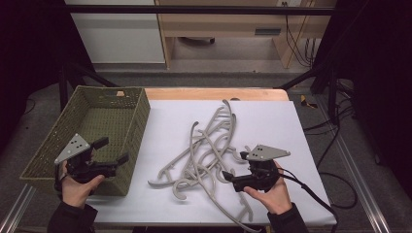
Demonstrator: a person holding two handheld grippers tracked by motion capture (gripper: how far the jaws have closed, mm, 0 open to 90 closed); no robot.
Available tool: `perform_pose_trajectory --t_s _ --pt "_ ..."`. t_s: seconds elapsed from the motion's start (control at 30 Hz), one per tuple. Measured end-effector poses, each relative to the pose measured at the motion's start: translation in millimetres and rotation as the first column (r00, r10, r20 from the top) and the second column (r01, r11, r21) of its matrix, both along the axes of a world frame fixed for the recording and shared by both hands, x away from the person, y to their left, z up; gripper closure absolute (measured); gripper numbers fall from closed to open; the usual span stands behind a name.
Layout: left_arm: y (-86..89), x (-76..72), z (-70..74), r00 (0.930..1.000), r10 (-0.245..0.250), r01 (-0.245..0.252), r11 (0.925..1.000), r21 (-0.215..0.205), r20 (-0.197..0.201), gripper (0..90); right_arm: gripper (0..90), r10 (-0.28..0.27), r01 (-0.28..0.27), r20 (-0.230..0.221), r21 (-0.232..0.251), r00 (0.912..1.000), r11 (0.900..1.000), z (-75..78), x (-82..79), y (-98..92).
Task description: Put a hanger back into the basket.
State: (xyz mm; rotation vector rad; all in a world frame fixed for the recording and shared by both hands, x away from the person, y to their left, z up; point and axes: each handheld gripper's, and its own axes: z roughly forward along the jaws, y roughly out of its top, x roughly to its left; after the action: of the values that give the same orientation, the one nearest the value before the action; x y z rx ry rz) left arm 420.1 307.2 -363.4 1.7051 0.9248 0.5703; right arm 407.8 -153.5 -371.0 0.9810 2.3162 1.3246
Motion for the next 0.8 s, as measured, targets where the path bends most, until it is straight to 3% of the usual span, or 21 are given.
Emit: perform_pose_trajectory --t_s 0.53,0.8 --pt "-1.7 -0.2 -0.9 1.0000 -0.005 0.005 0.9999 0.011 -0.001 4.0 18.3 0.016 -0.033 -0.123 -0.140 0.9923 0.990 -35.7 -1.5 27.9" --pt "-2.6 -0.6 -0.6 1.0000 -0.007 0.007 0.9999 0.013 0.001 4.0 22.9 0.017 -0.048 -0.182 -0.168 0.9831 0.985 -49.9 -1.5 37.6"
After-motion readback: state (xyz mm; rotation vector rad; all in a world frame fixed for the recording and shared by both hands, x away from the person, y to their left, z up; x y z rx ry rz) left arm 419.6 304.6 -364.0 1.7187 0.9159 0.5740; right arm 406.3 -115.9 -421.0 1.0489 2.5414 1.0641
